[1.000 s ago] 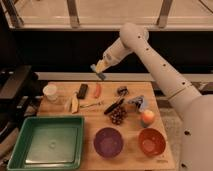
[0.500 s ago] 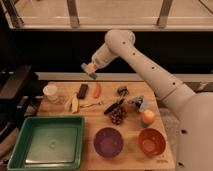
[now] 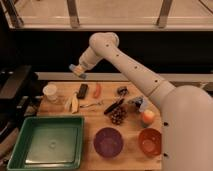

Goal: Place sponge in paper cup

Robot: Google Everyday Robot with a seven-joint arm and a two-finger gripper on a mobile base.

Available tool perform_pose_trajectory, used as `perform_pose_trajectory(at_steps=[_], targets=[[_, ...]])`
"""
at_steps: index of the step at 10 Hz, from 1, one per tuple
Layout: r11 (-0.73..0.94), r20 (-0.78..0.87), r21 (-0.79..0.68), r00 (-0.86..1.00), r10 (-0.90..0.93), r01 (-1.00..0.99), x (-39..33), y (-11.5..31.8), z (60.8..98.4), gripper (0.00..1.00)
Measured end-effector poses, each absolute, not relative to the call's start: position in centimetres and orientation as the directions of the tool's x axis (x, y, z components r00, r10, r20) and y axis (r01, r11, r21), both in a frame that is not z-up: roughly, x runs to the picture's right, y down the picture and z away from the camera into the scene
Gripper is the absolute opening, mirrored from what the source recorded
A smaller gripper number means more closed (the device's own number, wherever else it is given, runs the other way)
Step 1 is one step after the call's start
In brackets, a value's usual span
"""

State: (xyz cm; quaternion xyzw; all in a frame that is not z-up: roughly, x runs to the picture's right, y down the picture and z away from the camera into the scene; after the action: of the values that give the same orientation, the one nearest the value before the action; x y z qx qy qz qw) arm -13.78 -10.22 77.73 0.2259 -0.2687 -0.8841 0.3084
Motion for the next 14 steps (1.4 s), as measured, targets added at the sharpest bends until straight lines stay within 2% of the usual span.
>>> perform_pose_trajectory(at_steps=[2,7,14], targets=[[-0.678,-0.267,0.626,-0.711,-0.65,0.385,-16.8,-10.2,77.7,0.0],[-0.677,-0.269,0.63,-0.711,-0.65,0.38,-17.1,-10.2,77.8,0.0],[-0.747,-0.422,0.608,-0.686,-0.592,0.27,-23.0,-8.6,81.6,0.0]])
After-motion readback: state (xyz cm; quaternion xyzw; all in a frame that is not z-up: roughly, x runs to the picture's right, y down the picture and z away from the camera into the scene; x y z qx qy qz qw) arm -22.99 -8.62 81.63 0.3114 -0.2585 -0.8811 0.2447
